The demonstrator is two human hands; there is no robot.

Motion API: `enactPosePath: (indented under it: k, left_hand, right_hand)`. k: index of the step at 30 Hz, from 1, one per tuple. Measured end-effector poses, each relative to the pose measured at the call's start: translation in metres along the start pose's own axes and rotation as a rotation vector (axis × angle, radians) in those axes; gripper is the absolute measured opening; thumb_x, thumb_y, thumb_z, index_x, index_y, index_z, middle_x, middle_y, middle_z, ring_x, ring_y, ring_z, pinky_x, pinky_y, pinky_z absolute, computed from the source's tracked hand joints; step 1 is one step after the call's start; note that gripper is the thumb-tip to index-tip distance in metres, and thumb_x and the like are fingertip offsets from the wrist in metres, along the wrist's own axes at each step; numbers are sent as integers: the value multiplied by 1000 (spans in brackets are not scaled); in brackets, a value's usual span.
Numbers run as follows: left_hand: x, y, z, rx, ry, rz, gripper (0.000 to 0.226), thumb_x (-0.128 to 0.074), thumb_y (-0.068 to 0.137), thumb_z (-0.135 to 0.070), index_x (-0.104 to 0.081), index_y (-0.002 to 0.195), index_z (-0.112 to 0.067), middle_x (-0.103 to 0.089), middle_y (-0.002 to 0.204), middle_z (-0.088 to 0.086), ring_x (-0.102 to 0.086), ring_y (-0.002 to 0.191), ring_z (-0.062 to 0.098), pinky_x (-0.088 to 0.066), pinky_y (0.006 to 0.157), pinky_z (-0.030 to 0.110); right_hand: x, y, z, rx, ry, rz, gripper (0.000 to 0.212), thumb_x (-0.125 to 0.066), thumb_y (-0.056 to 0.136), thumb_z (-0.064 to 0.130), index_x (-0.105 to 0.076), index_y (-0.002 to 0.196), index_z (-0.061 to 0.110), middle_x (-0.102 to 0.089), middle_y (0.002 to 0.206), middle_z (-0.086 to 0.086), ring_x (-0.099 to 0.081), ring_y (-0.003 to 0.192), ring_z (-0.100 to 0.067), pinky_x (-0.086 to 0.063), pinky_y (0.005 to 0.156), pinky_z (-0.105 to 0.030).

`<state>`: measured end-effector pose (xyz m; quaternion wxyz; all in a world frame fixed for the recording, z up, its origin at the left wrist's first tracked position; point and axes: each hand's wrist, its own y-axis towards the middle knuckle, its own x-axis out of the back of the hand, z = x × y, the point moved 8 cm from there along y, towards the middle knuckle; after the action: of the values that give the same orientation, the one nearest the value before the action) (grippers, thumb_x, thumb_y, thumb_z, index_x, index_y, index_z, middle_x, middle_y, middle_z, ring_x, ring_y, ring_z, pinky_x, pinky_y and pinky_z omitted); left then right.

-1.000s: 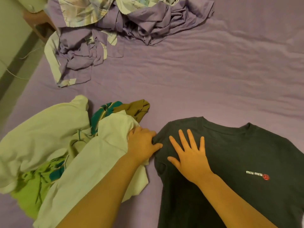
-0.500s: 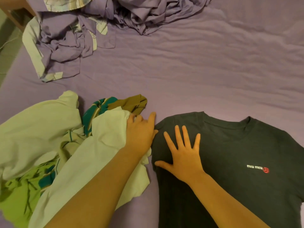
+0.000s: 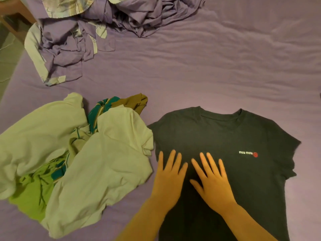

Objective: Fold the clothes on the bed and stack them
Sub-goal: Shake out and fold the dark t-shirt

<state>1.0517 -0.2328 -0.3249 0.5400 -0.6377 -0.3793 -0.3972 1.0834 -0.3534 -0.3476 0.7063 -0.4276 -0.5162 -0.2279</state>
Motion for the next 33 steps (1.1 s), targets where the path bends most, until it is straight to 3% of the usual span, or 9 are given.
enactPosePath:
  k: [4,8,11,17,21,24,26,29,33]
  left_hand:
    - [-34,-42,-58,-29,-85,175,69,-49,97,-25,-7,152,-20,10,159,11,28,136,29,26,102,56]
    - [-52,-81,-103,-56,-101,275,67,-40,101,-27,3,152,-19,17,158,10,33,132,28,21,106,54]
    - [-65,-101,-127,-26,-110,319,71,-43,100,-25,4,152,-19,19,158,11,31,134,27,15,111,53]
    - [-80,-133,-153,28,-97,314,69,-45,99,-24,-2,153,-23,13,159,10,12,146,31,3,116,54]
    - [-68,-154,-125,307,-202,69,68,-68,83,-28,-39,144,-23,-24,155,16,-22,142,38,-20,112,61]
    - [-80,-183,-83,599,-252,107,78,-57,92,-36,-13,152,-16,-6,158,20,-7,145,37,-9,115,56]
    - [-83,-194,-67,664,-291,97,85,-58,91,-38,-4,152,-14,-13,156,20,-16,142,38,-16,115,53]
    - [-82,-202,-60,685,-544,-2,87,-67,87,-25,-10,152,-13,-44,139,18,-45,122,38,-42,96,50]
    - [-88,-211,-57,792,-1142,-21,56,-69,86,-17,-45,136,-5,-58,130,15,-58,111,33,-50,91,42]
  right_hand:
    - [-26,-81,-23,-116,-4,33,62,-5,95,58,-27,143,25,-27,151,-10,-13,143,-30,-2,113,-47]
    - [-42,-134,-17,-61,23,28,76,-75,71,45,-44,136,21,-45,142,-13,-26,137,-29,-29,110,-52]
    - [-54,-164,-17,-58,37,89,86,-88,53,40,-55,130,20,-51,138,-11,-37,133,-30,-40,96,-51]
    - [-79,-224,-20,8,78,135,97,-91,49,36,-43,132,23,-49,138,-14,-33,131,-34,-42,94,-55]
    - [-89,-253,-23,67,65,110,96,-89,54,38,-39,135,27,-42,142,-14,-31,131,-36,-31,103,-56]
    - [-94,-262,-22,63,56,90,92,-89,55,36,-43,135,29,-39,143,-15,-30,132,-37,-27,103,-56]
    - [-96,-262,-20,13,66,92,86,-91,51,35,-55,129,29,-46,140,-18,-32,130,-38,-36,99,-61]
    - [-97,-260,-14,-73,85,108,77,-92,48,35,-66,120,30,-51,136,-19,-33,129,-39,-40,90,-64]
    - [-98,-259,-7,-129,82,115,71,-91,51,35,-67,118,30,-53,134,-20,-48,124,-44,-42,88,-63]
